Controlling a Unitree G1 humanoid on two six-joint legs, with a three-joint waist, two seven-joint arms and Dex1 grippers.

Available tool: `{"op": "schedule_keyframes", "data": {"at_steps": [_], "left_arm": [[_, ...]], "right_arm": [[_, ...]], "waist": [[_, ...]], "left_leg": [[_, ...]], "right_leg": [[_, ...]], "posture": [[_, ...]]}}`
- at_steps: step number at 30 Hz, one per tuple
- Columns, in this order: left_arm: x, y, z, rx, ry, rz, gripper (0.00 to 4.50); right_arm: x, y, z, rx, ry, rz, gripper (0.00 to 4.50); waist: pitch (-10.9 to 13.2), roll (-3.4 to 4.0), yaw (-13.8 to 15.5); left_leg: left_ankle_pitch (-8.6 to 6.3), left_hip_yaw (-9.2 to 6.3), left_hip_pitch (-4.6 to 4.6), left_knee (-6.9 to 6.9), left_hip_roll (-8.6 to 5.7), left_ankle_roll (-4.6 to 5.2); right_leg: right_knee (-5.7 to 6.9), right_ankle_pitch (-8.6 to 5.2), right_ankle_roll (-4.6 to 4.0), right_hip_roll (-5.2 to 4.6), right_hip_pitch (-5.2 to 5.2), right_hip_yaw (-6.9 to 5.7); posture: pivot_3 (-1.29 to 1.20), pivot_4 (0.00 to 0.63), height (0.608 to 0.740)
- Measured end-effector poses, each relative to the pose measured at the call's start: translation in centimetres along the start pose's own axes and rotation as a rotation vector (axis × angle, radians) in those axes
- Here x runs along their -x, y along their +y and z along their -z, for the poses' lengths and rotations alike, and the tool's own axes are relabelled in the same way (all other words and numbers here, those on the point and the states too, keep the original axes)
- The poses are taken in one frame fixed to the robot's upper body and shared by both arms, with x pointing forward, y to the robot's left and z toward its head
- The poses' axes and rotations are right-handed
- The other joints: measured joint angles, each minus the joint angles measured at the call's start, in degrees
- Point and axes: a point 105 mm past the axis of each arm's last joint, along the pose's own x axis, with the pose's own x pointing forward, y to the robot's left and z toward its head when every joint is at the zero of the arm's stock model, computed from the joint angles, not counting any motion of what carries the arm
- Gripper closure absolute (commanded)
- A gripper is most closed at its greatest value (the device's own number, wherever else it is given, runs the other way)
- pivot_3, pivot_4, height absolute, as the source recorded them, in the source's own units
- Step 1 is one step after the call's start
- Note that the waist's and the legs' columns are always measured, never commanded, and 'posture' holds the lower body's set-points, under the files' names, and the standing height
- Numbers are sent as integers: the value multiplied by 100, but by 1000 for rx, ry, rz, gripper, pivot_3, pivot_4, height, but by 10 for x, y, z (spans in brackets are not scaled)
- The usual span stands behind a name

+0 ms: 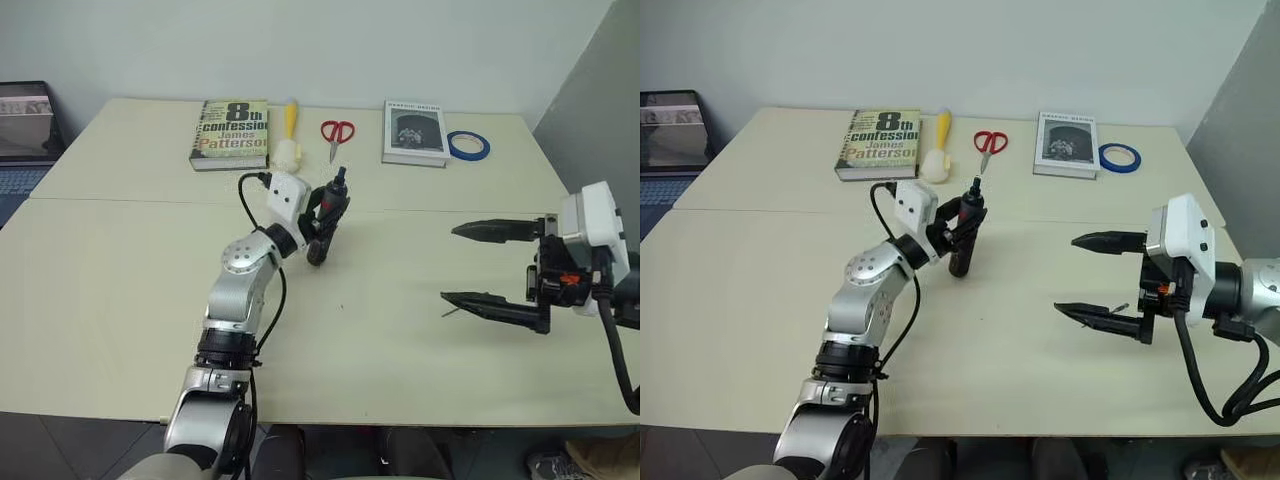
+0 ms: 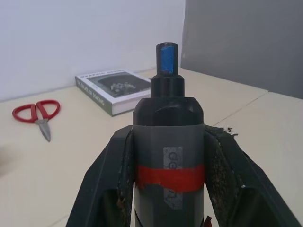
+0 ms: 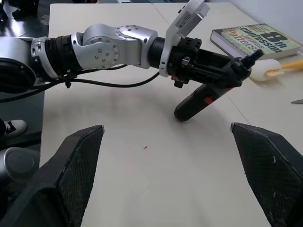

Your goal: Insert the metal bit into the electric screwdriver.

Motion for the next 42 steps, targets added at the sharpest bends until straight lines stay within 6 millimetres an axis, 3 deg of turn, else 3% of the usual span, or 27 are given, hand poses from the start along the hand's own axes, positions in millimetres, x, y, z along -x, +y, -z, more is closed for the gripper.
{"op": "schedule_keyframes", "data": {"at_steps": [10, 24, 34, 38, 42], "left_arm": [[14, 1, -1, -18, 14, -56, 2835], [58, 3, -2, -22, 31, -150, 2836], [71, -1, -2, -21, 18, -180, 2836], [70, -3, -3, -17, 12, -178, 2836], [52, -10, -6, 3, -7, -141, 2836]], "right_arm": [[-3, -1, 0, -2, -7, -13, 0], [-6, -3, 3, -3, -1, -44, 0], [-7, -6, 6, 9, 10, -62, 0], [-8, -6, 6, 18, 12, -63, 0], [-8, -6, 6, 20, 13, -69, 0]], "waist": [[0, 0, -3], [-2, 2, -15], [-7, 10, -21], [-10, 15, -14], [-9, 15, 15]], "left_leg": [[0, 0, 1, 0, 0, 0], [0, 1, 7, -2, 0, 0], [0, 3, 11, -7, 0, 0], [0, 3, 9, -7, 0, 0], [0, 1, 1, -1, -1, 0]], "right_leg": [[0, 0, 0, 0, 0, 0], [0, -13, 22, 0, 3, 1], [-1, -14, 20, 0, 3, 2], [-1, -14, 19, 0, 3, 2], [-4, -12, 23, 0, 3, 1]], "posture": [[0, 150, 740], [0, 150, 740], [0, 150, 740], [0, 150, 740], [0, 150, 740]]}}
